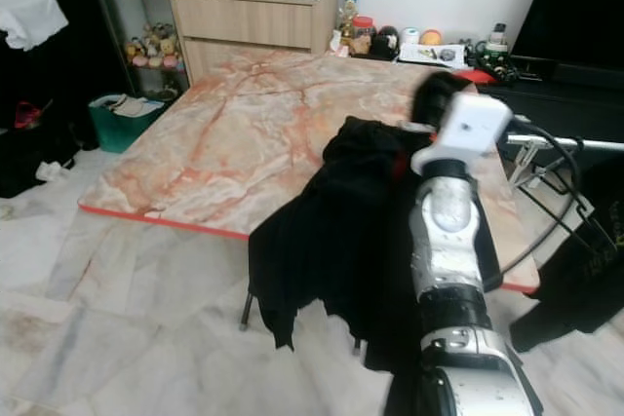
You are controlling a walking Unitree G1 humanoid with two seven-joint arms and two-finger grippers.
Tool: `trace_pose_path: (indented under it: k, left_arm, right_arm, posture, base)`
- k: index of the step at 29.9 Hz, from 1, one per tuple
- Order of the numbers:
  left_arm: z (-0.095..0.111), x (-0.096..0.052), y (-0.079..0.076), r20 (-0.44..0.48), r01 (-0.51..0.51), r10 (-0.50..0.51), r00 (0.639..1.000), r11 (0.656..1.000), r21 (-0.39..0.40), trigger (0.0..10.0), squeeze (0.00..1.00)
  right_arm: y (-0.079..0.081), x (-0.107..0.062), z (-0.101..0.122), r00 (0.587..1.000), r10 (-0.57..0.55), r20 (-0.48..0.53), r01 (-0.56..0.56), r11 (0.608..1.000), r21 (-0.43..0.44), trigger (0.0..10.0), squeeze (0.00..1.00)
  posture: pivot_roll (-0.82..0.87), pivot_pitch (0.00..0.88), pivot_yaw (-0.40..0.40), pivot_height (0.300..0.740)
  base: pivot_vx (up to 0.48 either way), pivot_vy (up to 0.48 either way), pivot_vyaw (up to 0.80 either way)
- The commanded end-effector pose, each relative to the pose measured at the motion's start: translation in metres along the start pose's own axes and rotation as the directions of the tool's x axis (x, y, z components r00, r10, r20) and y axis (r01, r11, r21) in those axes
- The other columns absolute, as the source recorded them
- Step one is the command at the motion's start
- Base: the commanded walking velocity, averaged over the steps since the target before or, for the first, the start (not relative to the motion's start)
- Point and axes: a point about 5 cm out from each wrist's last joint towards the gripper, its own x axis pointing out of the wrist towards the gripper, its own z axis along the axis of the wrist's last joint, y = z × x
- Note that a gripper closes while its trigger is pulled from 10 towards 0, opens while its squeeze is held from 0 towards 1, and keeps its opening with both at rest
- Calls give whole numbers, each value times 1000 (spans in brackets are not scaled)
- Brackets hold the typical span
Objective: Hang hanger
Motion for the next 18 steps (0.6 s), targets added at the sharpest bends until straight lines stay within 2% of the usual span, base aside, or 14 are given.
trace_pose_path:
  k: [1, 7, 11, 18]
  left_arm:
    - [-4, 0, -5, -20, 16, -16, 1000, 1000, 13, 10000, 0]
    - [-5, 0, -4, -21, 13, -13, 1000, 1000, 11, 10000, 0]
    - [-5, 0, -5, -23, 14, -14, 1000, 1000, 10, 10000, 0]
    - [-5, 0, -5, -22, 16, -16, 1000, 1000, 10, 10000, 0]
  right_arm:
    - [-5, 7, 6, 1000, -2, 16, 3, 999, -32, 10000, 0]
    - [6, 21, 17, 998, 39, 40, -37, 998, -45, 10000, 0]
    - [14, 31, 23, 997, 67, 44, -66, 998, -24, 10000, 0]
    - [22, 36, 27, 994, 96, 51, -94, 995, -45, 10000, 0]
  posture:
    - [119, 0, 12, 740]
    - [124, 0, 11, 740]
    - [124, 0, 10, 740]
    - [127, 0, 7, 740]
  base:
    - [296, 0, 0]
    - [296, 0, 0]
    - [294, 0, 0]
    - [293, 0, 0]
